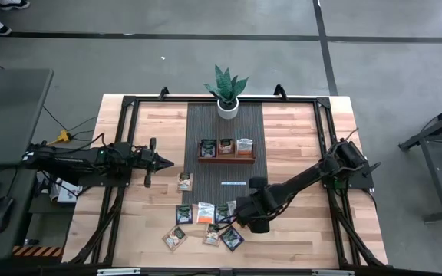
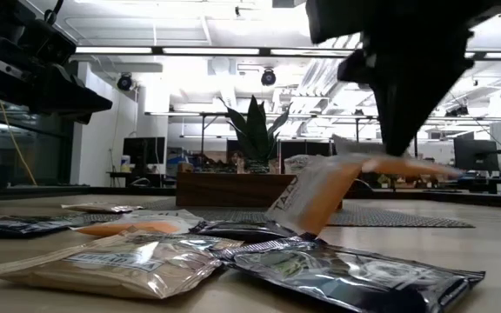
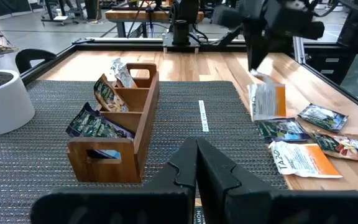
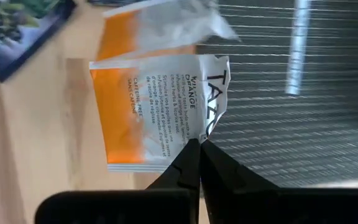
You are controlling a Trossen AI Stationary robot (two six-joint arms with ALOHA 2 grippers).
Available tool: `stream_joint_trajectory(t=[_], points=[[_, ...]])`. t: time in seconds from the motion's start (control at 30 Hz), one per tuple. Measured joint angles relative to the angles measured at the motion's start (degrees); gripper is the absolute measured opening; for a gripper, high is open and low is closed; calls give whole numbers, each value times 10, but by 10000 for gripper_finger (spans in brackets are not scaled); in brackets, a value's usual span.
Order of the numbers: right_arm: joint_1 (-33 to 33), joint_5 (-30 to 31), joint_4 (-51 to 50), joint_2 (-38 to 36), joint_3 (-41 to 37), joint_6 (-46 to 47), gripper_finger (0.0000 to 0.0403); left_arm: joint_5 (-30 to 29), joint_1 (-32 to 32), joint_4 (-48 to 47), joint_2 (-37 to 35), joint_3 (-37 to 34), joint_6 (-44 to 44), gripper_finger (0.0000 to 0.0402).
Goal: Pick & Place Tea
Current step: Put the white tea bag into the right section of the wooden organizer
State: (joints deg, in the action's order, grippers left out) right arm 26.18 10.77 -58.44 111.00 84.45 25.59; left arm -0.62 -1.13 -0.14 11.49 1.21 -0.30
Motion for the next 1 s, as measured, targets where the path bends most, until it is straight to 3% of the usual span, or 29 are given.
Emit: stream_joint_trajectory(t=[0.27,0.8,1.0], points=[[1,95,-64,0,34,5,0,0,0,0,0,0,0,1],[-34,433,-95,-1,35,-21,0,0,0,0,0,0,0,1],[-79,503,-98,-1,16,-48,0,0,0,0,0,0,0,1]])
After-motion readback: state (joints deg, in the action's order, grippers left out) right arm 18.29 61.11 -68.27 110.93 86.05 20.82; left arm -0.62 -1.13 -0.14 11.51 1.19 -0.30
